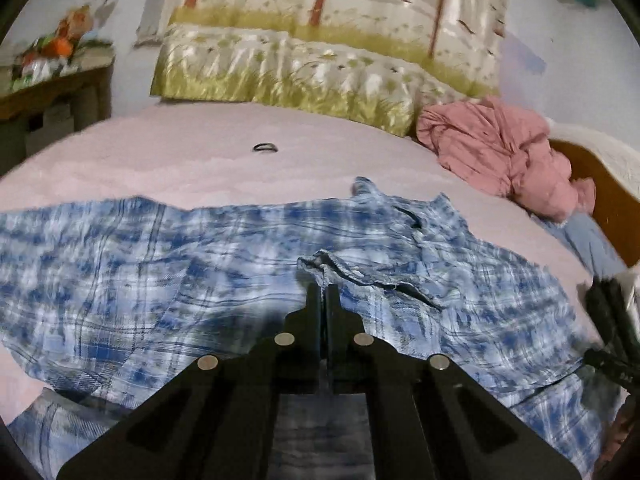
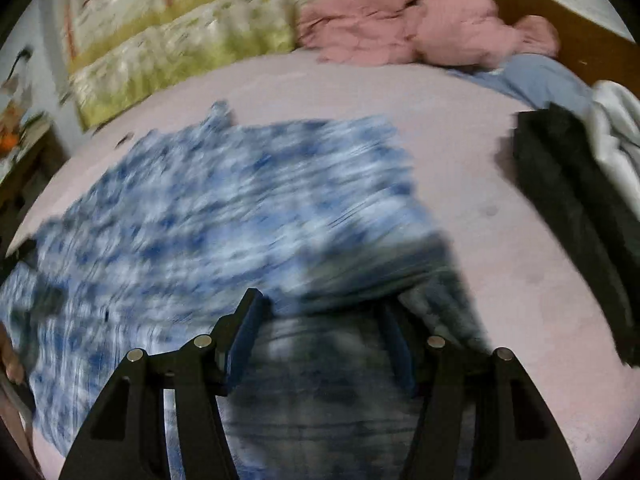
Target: Fold large clothes
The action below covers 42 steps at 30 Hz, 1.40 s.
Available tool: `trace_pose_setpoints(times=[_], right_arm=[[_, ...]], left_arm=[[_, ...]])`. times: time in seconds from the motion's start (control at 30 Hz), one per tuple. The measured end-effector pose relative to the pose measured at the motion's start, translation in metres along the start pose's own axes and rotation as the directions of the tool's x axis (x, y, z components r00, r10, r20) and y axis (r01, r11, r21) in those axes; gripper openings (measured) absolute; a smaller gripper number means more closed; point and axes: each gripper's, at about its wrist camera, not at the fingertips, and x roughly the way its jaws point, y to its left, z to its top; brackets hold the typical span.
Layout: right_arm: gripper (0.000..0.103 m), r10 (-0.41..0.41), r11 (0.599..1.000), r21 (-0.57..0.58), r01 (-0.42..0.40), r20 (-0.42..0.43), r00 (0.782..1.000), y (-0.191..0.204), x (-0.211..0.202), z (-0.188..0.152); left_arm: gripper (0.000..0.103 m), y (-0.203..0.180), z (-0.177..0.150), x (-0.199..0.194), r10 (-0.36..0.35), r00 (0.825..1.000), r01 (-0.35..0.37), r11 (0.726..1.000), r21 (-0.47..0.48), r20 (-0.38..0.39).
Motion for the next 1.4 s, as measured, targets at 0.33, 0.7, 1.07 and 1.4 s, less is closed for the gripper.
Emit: trace_pose_setpoints(times=[0.33, 0.7, 1.07, 1.4], right_arm=[[0.061, -0.095, 0.985, 0.158, 0.065, 0.189, 0.977, -0.040, -0.044, 0.011], [0.013, -0.080, 0.994, 0.074, 0.079, 0.003, 0.997, -0.045, -0.006, 0.006], [0.011, -0.054, 0.989, 0.137, 0.061, -0.048, 0.997, -0.067, 0.019, 0.009], [0.031, -0.116, 0.970, 0.223, 0.094, 0.085, 0.990, -0.080, -0.017, 0.015]], left_arm=[[0.001, 0.021, 0.006, -0.002, 0.107, 0.994, -0.107, 0.994, -0.019, 0.021], [0.001, 0.025, 0.003, 0.003, 0.097, 0.995, -0.097, 0.995, -0.008, 0.004], [0.001, 0.029, 0.002, 0.019, 0.143, 0.987, -0.143, 0.990, 0.002, -0.070], [0.056, 0.028, 0.008, 0.005, 0.161, 0.984, -0.159, 0.987, 0.039, -0.074]])
